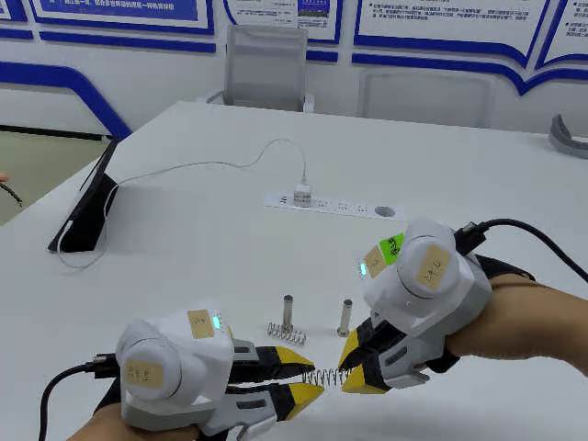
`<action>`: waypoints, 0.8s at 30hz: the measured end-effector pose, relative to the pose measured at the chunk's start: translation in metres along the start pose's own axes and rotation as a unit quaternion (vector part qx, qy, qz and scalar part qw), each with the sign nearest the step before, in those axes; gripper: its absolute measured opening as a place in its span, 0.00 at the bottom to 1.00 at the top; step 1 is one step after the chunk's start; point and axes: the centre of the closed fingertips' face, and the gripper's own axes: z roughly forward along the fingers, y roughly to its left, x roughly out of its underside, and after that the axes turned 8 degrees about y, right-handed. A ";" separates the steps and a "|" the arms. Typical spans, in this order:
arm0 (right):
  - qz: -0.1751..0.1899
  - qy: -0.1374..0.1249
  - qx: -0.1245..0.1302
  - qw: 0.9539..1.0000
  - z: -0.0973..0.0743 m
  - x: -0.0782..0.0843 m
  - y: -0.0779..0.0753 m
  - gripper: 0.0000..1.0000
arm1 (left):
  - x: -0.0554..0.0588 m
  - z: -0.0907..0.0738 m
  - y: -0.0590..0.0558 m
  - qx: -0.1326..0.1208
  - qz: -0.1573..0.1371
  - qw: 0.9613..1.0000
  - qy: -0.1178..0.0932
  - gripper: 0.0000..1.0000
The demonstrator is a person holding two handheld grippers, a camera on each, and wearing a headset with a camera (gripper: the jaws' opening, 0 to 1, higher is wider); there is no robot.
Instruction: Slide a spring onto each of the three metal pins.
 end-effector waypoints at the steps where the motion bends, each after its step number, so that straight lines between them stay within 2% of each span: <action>1: -0.002 0.000 0.001 1.000 -0.001 -0.001 0.000 0.12 | 0.000 0.000 0.000 0.001 0.000 1.000 0.000 0.13; 10: -0.009 -0.006 0.004 1.000 -0.012 -0.009 -0.001 0.12 | 0.001 0.000 0.001 0.000 0.000 1.000 0.000 0.12; 24: -0.019 -0.030 0.009 0.999 -0.023 -0.030 0.001 0.12 | 0.001 -0.001 0.000 -0.001 -0.004 1.000 0.000 0.12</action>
